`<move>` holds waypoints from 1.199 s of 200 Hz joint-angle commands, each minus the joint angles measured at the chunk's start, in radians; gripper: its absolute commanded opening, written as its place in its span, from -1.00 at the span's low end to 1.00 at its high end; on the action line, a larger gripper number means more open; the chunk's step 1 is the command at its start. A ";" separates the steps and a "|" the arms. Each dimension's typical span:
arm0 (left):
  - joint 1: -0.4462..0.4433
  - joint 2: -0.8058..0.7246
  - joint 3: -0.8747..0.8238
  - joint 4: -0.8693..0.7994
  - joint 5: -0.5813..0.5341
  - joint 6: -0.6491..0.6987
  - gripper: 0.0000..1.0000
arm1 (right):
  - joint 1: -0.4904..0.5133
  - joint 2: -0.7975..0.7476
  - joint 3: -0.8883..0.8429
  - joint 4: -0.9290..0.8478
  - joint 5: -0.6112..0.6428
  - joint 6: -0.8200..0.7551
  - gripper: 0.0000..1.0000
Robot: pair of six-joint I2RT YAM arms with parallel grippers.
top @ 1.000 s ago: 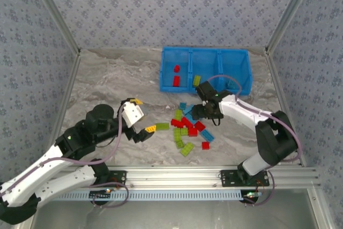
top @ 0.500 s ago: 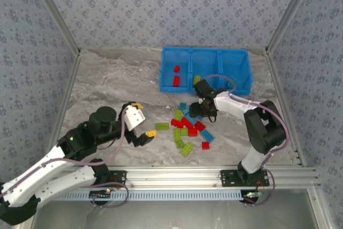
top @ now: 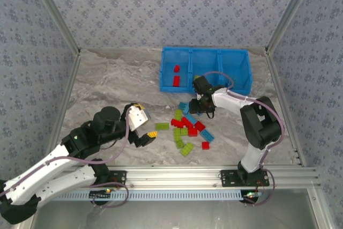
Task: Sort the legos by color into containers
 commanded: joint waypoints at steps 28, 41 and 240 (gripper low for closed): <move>-0.007 -0.005 -0.006 0.052 -0.001 -0.004 0.98 | 0.008 0.044 0.000 -0.048 0.021 -0.023 0.16; -0.007 -0.004 -0.006 0.054 -0.002 -0.005 0.99 | 0.006 0.058 0.013 -0.053 0.039 -0.021 0.05; -0.010 0.066 -0.046 0.387 0.120 -0.162 0.98 | -0.425 -0.457 0.035 -0.064 0.066 -0.040 -0.61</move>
